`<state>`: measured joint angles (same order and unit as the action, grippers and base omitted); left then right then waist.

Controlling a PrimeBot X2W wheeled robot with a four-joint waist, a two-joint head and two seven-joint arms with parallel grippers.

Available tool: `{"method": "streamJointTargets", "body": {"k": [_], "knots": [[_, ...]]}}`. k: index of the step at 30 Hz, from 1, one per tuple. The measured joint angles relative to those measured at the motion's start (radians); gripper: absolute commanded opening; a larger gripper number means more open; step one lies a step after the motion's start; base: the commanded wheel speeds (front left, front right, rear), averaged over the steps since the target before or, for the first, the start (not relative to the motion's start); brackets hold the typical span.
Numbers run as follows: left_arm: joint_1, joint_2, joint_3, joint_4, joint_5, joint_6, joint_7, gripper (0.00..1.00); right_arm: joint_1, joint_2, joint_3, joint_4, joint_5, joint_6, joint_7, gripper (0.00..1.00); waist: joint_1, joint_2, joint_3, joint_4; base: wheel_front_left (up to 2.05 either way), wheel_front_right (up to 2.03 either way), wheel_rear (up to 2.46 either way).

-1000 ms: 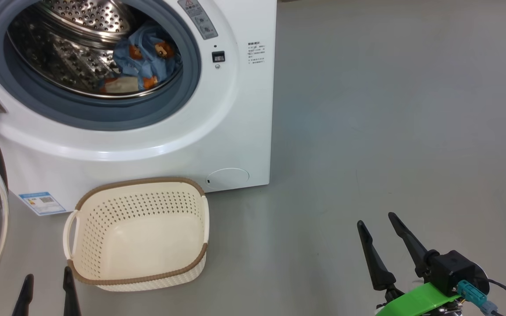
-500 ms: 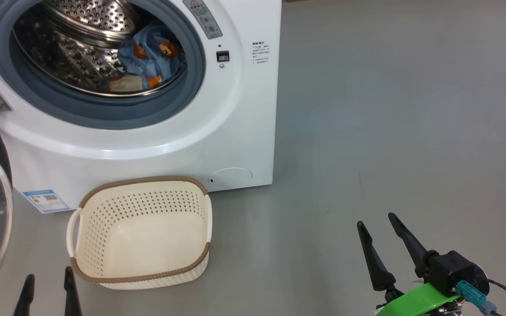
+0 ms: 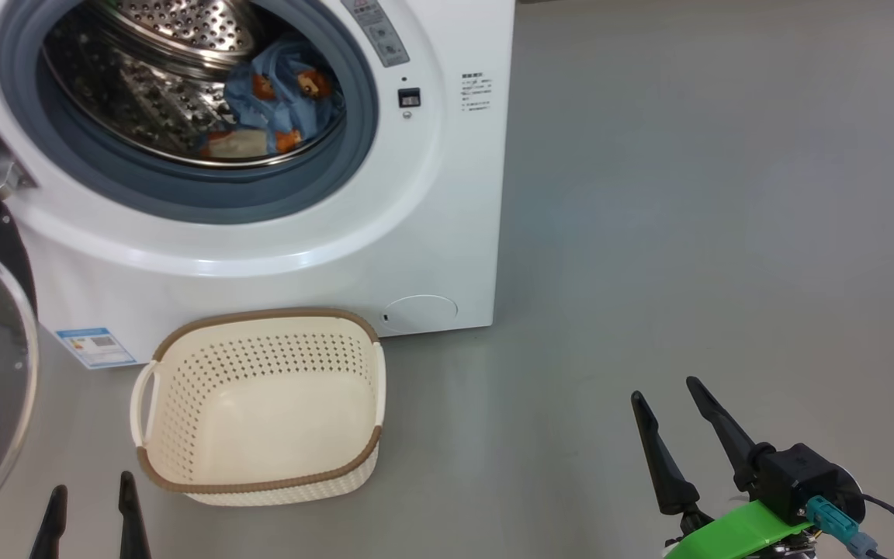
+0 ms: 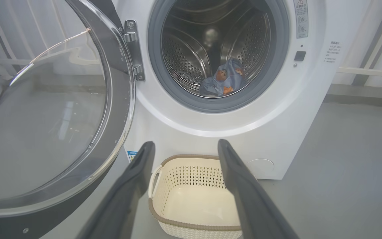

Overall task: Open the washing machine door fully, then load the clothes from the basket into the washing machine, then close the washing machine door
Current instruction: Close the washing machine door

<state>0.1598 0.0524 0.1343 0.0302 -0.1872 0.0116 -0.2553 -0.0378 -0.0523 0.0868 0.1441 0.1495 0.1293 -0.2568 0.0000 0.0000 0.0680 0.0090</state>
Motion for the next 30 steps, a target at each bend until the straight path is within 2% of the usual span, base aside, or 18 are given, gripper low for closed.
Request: {"method": "streamJointTargets", "body": {"k": [13, 30], "knots": [[0.001, -0.004, -0.003, -0.001, -0.002, 0.004, 0.000, 1.00, 0.000, 0.000, 0.006, 0.012, -0.003, 0.000, 0.000, 1.00, 0.0000, 0.0000, -0.017, 0.089, 0.00, 0.00, 0.00], [0.008, -0.005, -0.009, -0.001, -0.002, 0.020, 0.000, 1.00, 0.001, 0.000, 0.025, 0.029, -0.003, 0.000, 0.000, 1.00, 0.0000, 0.0000, -0.035, 0.281, 0.00, 0.00, 0.00]]}}
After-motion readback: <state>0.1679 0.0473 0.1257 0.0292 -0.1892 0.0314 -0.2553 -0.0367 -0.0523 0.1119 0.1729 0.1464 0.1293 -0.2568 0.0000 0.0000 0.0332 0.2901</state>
